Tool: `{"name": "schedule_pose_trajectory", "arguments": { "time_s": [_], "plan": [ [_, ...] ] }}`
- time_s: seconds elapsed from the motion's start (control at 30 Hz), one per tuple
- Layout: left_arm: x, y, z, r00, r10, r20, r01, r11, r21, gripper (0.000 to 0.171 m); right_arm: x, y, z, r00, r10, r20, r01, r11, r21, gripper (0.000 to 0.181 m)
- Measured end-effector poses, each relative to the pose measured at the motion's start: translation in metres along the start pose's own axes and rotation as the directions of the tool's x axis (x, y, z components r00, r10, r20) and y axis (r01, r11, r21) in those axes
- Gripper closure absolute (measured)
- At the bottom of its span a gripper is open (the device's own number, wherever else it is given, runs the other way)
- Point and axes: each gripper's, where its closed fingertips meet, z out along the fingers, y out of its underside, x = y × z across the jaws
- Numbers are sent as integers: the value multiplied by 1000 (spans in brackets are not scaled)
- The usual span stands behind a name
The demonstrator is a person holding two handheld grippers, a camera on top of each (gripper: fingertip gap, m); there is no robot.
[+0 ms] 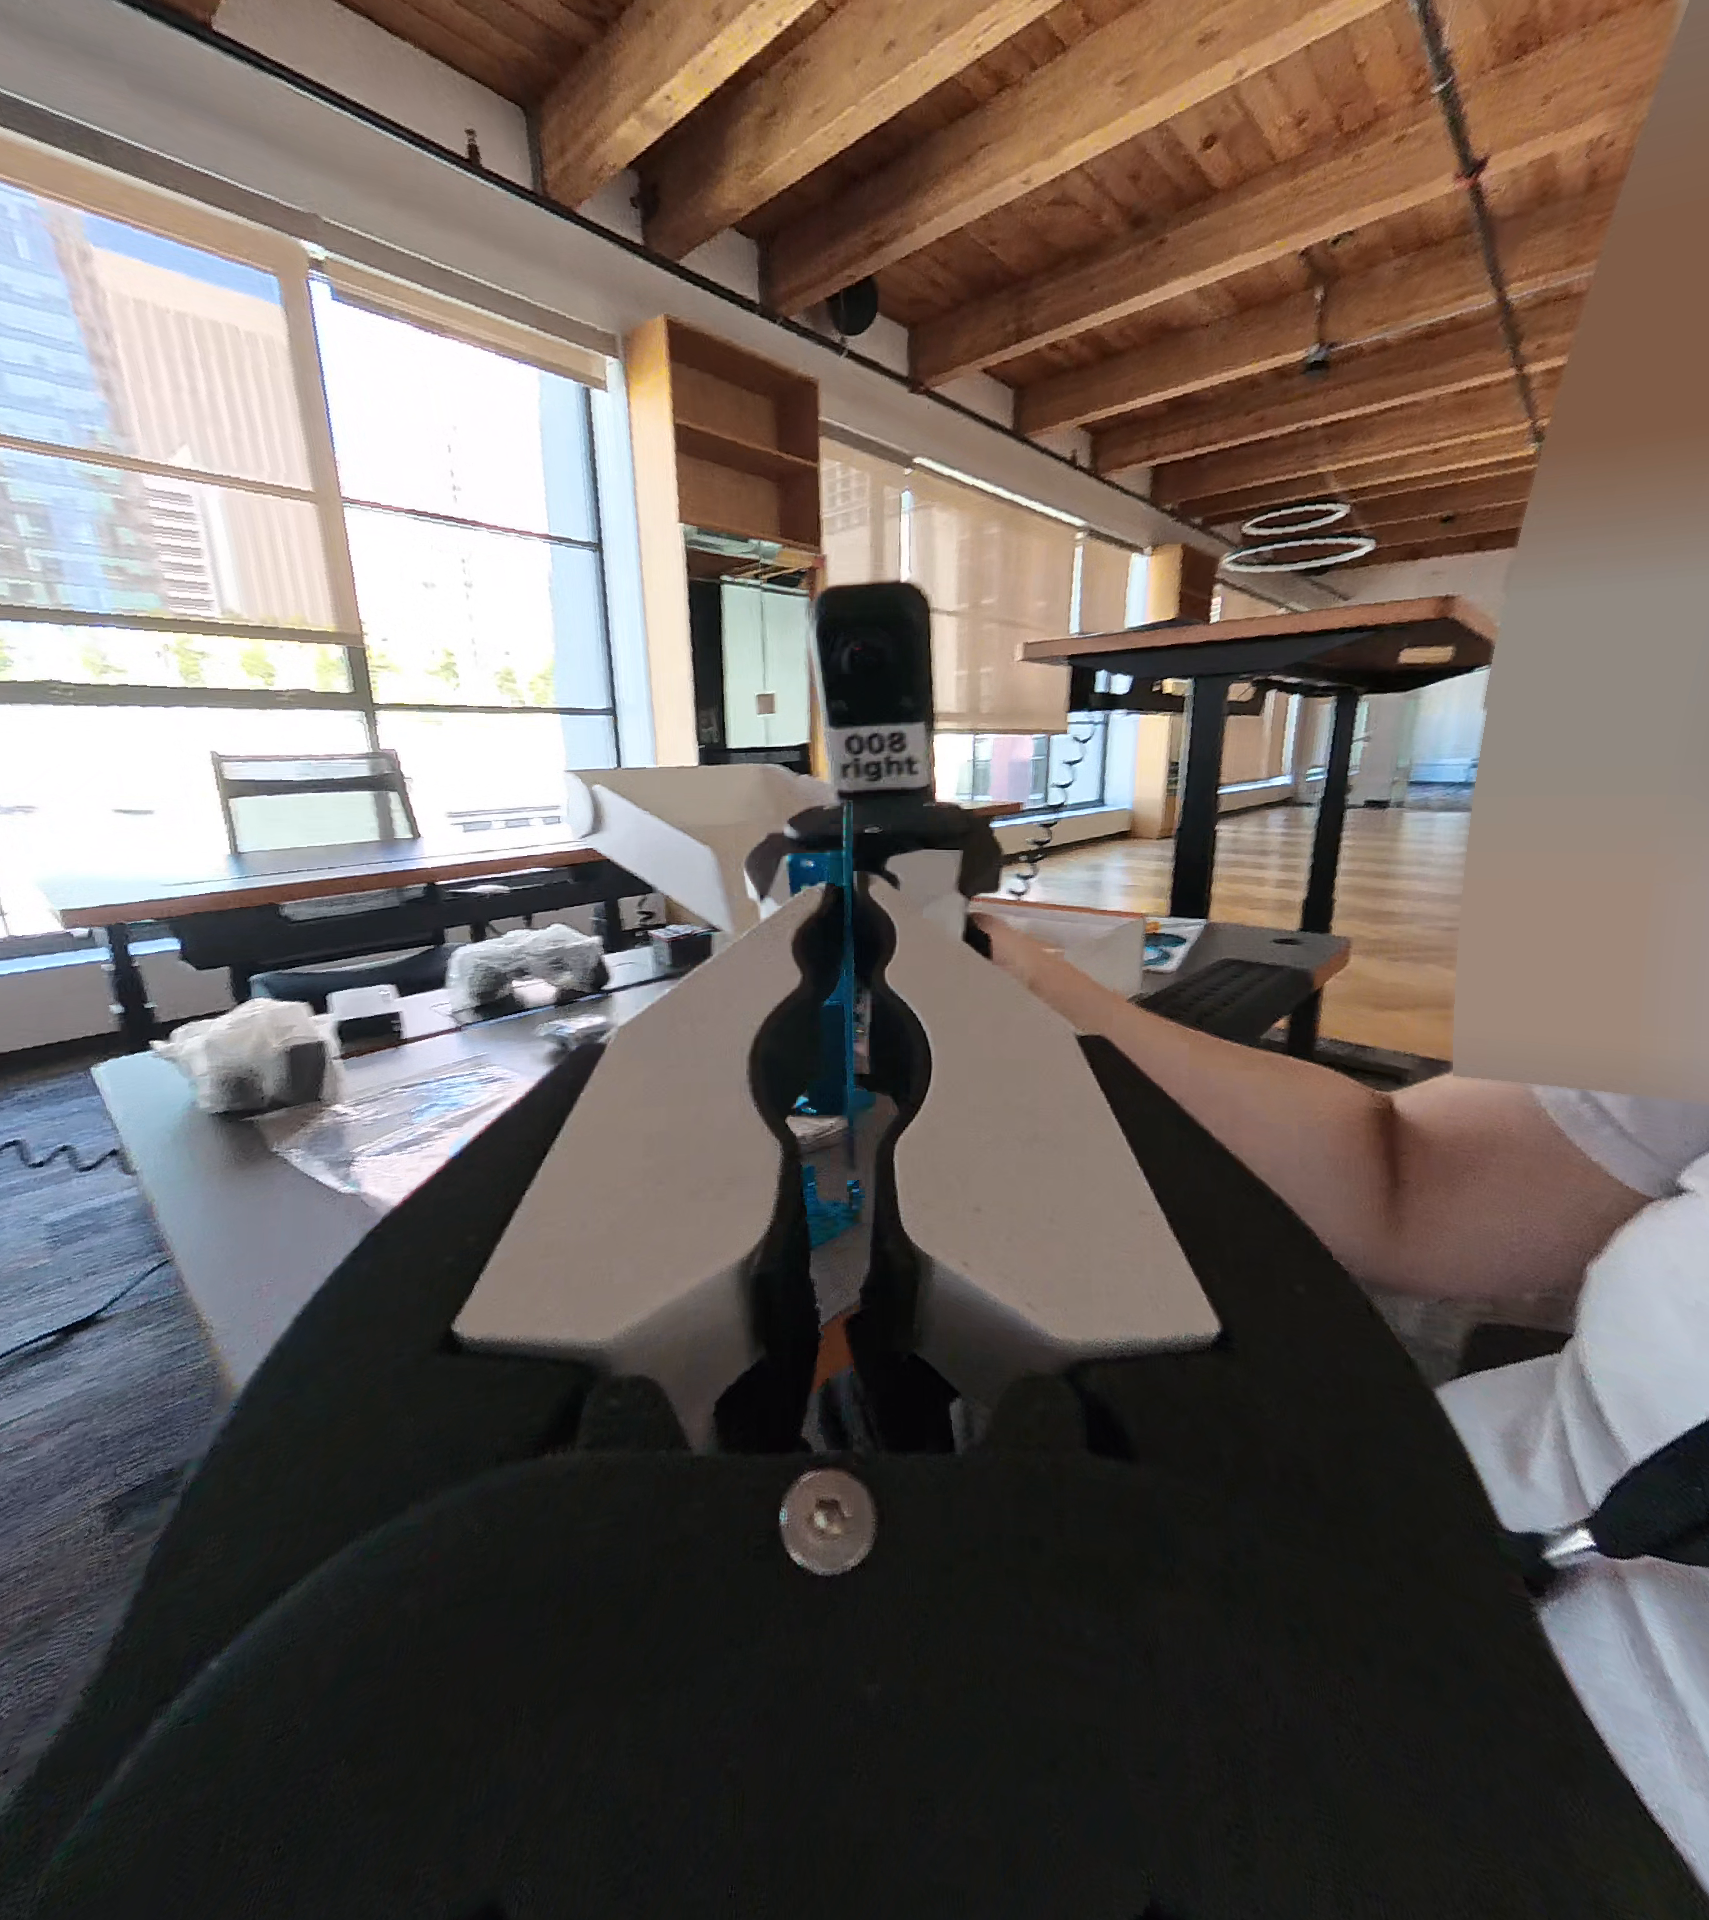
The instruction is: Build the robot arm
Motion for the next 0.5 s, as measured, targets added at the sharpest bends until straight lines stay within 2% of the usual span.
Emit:
{"name": "schedule_pose_trajectory", "arguments": {
  "time_s": [0.03, 0.13, 0.23, 0.3, 0.37, 0.47, 0.5],
  "plan": [
    [2, -2, 1, 1000, -22, -22, 22, 1000, 11, 171, -6, -2, -1, 999, 23, 46, -25, 999, 30, 179],
    [2, -3, 4, 997, -56, -44, 57, 998, 13, 171, -10, -4, -4, 996, 48, 73, -55, 994, 93, 181],
    [13, -6, 8, 995, -40, -90, 42, 999, 17, 171, -18, -7, -8, 997, 2, 81, -16, 985, 170, 181],
    [22, -10, 8, 993, -12, -118, 14, 1000, 19, 167, -26, -10, -11, 996, -74, 55, 61, 977, 204, 181],
    [28, -15, 3, 992, 38, -121, -36, 999, 21, 150, -30, -14, -15, 988, -151, -20, 152, 967, 204, 181],
    [43, -15, -8, 976, 159, -148, -165, 986, -28, 146, -53, -24, -24, 910, -392, -135, 411, 896, 168, 181],
    [51, -13, -11, 961, 218, -172, -230, 971, -57, 148, -64, -25, -27, 879, -458, -137, 474, 869, 139, 181]
  ]
}}
